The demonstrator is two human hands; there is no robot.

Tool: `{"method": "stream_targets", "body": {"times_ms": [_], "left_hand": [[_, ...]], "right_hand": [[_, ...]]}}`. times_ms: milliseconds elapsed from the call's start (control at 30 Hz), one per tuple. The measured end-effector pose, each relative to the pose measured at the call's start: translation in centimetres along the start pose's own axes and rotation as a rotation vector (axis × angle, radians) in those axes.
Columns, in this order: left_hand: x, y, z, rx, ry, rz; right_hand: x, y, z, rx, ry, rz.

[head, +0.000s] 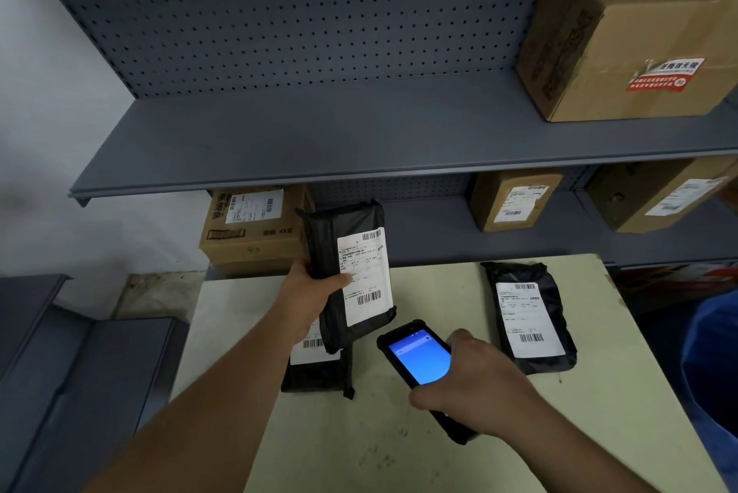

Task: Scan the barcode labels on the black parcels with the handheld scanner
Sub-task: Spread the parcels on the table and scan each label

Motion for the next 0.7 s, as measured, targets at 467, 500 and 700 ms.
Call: {"method": "stream_targets", "body": {"times_ms": [467, 500, 700], "left_hand": [[2.9, 2.7, 0.6, -0.067, 0.030, 0.070], [3.4, 3.4, 0.7, -0.084, 0.038, 0.082], [6.9, 7.1, 0.9, -0.191, 0.042, 0.153]], "right_hand": [[0.1, -3.3, 0.2, 0.064, 0.014, 0.089], [0.1, -3.9, 0.2, 0.079, 0.021, 0.103], [0.3, -7.9, 0.5, 0.166, 0.046, 0.181]]}}
Point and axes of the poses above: each hand's wrist, its own z-axis towards the middle knuckle, its own x-axis out of the palm, y = z × x, the point moved 3 cm from there along z, towards the middle knuckle, and after that the axes turned 14 degrees about -z, right-handed, at the moved point
